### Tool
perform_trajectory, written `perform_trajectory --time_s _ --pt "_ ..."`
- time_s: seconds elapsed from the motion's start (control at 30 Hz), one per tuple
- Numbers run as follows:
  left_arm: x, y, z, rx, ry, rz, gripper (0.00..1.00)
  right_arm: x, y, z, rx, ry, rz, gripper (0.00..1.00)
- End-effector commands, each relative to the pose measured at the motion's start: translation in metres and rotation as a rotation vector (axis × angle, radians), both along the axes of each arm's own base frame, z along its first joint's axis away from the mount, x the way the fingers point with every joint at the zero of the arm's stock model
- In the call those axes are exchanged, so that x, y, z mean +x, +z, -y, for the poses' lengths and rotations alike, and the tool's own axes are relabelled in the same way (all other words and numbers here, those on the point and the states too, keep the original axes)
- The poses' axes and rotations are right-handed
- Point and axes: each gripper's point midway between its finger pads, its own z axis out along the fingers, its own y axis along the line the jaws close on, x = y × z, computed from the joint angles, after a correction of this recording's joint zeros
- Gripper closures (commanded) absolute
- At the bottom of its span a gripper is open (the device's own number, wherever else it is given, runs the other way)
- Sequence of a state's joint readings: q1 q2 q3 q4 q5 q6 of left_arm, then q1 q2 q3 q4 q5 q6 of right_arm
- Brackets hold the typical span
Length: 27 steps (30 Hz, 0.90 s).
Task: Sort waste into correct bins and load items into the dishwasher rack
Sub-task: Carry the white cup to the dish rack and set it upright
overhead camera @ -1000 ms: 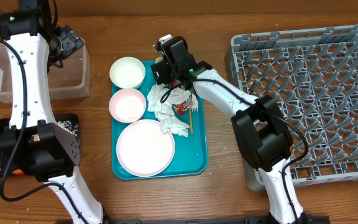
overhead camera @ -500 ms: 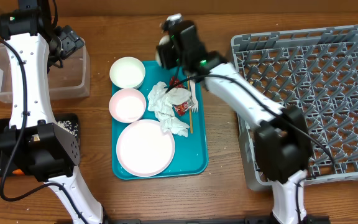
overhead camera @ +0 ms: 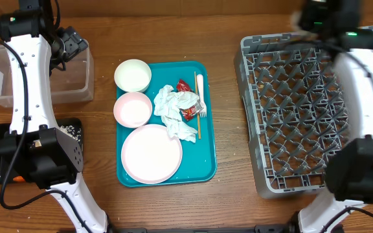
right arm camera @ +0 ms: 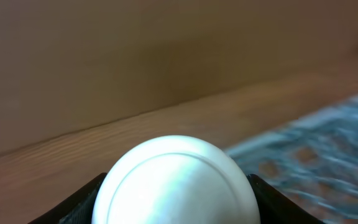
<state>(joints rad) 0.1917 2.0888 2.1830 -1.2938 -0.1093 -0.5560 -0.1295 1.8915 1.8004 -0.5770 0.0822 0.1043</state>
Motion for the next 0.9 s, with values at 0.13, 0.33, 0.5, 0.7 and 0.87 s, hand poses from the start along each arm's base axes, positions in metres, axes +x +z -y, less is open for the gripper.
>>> perform_trajectory --time_s 0.13,0.33,0.5,0.7,0.87 --pt "-0.002 0.009 -0.001 0.003 0.018 0.022 0.0 -0.052 -0.015 0.139 0.006 -0.276 -0.073 0.37" --pt "-0.002 0.009 -0.001 0.003 0.018 0.022 0.0 -0.062 -0.052 0.151 0.049 -0.294 -0.176 0.26" --pt "-0.002 0.009 -0.001 0.003 0.018 0.022 0.0 -0.058 -0.064 0.139 0.069 -0.267 -0.207 0.19" --pt "-0.002 0.009 -0.001 0.003 0.018 0.022 0.0 -0.063 -0.068 0.128 0.078 -0.252 -0.245 0.12" --pt "-0.002 0.009 -0.001 0.003 0.018 0.022 0.0 -0.052 -0.047 0.087 0.142 -0.119 -0.186 0.13"
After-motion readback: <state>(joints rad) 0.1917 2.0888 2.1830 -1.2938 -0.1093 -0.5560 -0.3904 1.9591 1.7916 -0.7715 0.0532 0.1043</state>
